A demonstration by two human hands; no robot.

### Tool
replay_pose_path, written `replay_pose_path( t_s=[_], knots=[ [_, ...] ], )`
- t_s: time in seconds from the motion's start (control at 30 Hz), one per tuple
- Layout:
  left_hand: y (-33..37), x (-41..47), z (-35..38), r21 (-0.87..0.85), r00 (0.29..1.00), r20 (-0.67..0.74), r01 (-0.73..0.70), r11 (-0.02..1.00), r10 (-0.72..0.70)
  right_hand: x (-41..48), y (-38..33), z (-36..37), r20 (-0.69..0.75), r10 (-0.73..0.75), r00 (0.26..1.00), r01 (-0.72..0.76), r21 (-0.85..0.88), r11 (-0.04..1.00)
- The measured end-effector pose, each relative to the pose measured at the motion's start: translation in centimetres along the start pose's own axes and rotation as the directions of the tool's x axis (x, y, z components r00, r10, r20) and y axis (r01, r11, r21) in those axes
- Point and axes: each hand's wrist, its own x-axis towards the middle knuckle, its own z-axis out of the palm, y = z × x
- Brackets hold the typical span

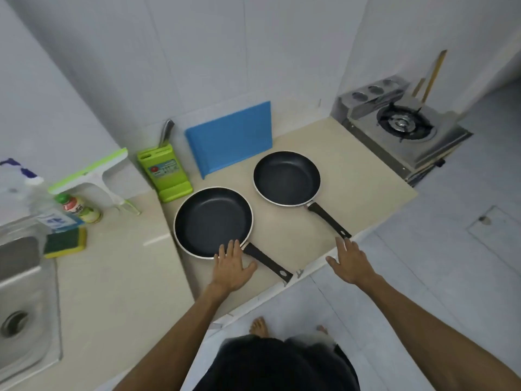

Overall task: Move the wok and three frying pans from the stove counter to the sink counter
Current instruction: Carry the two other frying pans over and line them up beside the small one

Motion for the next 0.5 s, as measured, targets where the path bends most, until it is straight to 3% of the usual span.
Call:
replay_pose_path(
  t_s=[0.27, 0.37, 0.5],
  knots=[
    [0.2, -0.3, 1.9, -0.216, 0.954, -0.048, 0.281, 0.935, -0.297, 7.3, -2.7, -3.2, -0.013, -0.133, 0.991, 0.133, 0.139, 0.981],
    [1.7, 0.1, 3.2, -0.365, 0.924, -0.056, 0.334, 0.869, -0.378, 9.5, -1.9, -3.5, -0.037, -0.207, 0.978, 0.208, 0.039, 0.977],
    [4.2, 1.3, 5.6, -0.53, 0.888, -0.04, 0.37, 0.763, -0.459, 12.4, 0.4, -3.2, -0.122, -0.212, 0.97, 0.203, -0.085, 0.976]
  ],
)
